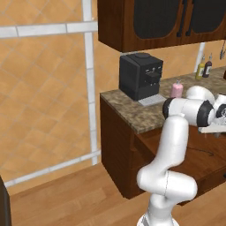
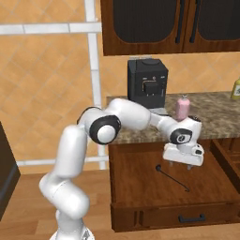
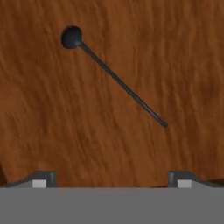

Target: Pick the ladle from the drawer and place it on the counter.

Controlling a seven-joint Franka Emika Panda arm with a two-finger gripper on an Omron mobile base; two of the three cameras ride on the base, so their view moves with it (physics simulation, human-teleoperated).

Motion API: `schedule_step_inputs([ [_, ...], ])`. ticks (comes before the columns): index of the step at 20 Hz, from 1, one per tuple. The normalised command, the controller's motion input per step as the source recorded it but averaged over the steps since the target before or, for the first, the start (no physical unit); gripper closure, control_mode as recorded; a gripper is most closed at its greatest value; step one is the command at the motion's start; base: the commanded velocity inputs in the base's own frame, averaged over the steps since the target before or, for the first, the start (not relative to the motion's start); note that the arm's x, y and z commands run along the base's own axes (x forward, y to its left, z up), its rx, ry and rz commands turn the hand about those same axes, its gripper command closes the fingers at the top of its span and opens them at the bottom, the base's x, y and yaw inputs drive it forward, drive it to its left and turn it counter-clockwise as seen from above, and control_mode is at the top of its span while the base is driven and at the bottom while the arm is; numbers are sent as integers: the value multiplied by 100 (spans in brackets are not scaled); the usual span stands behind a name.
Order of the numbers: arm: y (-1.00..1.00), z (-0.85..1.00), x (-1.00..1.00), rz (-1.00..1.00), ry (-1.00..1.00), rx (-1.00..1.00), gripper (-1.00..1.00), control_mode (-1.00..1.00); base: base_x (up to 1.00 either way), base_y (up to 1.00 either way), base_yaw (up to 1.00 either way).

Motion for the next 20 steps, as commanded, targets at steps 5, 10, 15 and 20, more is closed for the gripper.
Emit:
schedule_step_inputs([
  [5,-38,-80,52,38,8,-3,-100,-100,0,0,0],
  [10,-19,-62,0,4,13,0,-100,-100,0,0,0],
  [15,-11,-42,6,2,3,0,-100,-100,0,0,0],
  [20,-12,-40,22,2,0,0,-100,-100,0,0,0],
])
